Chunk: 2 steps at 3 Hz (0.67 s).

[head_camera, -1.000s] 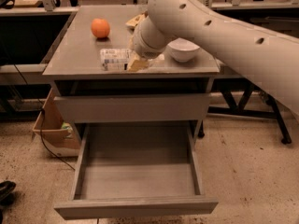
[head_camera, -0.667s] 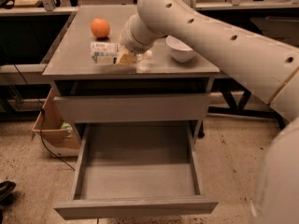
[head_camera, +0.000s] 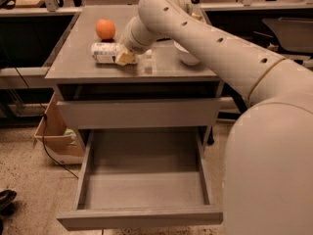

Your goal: Pick blue plastic bottle from middle drawer and place on counter

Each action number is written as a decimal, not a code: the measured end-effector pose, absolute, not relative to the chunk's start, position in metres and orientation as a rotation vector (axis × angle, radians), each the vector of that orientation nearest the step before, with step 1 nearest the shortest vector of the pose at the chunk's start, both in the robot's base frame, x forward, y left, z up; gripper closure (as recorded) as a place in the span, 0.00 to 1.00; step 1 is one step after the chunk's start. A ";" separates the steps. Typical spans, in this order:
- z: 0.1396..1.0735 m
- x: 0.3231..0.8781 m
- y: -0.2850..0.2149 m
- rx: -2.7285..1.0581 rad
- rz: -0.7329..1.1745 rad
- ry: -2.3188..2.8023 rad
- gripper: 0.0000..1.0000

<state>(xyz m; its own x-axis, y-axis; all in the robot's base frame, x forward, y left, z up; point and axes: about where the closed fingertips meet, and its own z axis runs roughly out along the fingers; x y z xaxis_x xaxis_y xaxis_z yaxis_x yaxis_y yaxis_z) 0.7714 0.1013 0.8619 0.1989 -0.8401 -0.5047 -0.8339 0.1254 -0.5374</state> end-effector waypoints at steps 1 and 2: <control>0.859 0.778 0.104 -1.666 0.003 1.610 0.58; 0.857 0.783 0.106 -1.663 0.014 1.616 0.35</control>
Offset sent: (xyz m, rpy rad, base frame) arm 0.0288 0.0084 -0.0134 0.0298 0.0430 -0.0135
